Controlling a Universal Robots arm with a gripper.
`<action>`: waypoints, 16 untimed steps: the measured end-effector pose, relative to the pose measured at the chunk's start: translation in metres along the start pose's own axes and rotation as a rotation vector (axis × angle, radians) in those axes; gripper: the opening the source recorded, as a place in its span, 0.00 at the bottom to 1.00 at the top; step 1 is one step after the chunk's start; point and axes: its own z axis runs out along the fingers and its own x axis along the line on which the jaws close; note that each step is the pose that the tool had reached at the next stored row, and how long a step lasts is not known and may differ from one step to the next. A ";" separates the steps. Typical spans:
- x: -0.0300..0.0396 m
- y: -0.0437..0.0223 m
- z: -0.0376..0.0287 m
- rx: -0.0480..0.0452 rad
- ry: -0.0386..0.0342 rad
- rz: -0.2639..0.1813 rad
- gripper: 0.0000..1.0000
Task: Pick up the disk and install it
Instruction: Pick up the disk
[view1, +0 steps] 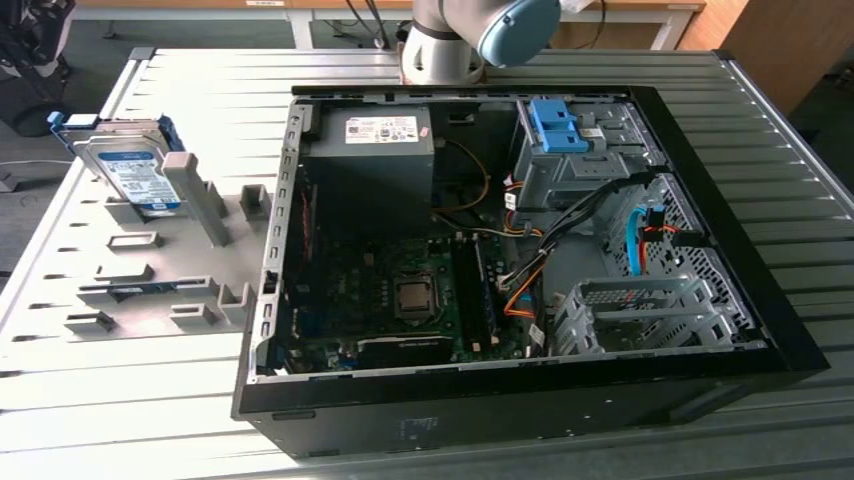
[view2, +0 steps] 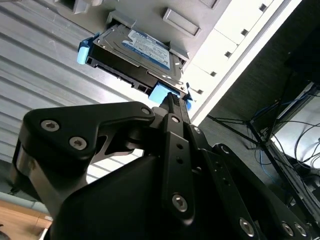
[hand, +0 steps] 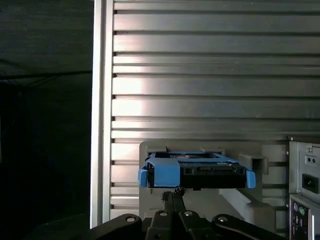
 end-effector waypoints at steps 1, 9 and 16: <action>0.0000 0.0000 0.0000 0.0001 0.0004 -0.011 0.11; 0.0000 0.0000 0.0000 0.0013 0.0039 -0.096 0.11; 0.0000 0.0000 0.0000 0.0019 0.0065 -0.160 0.11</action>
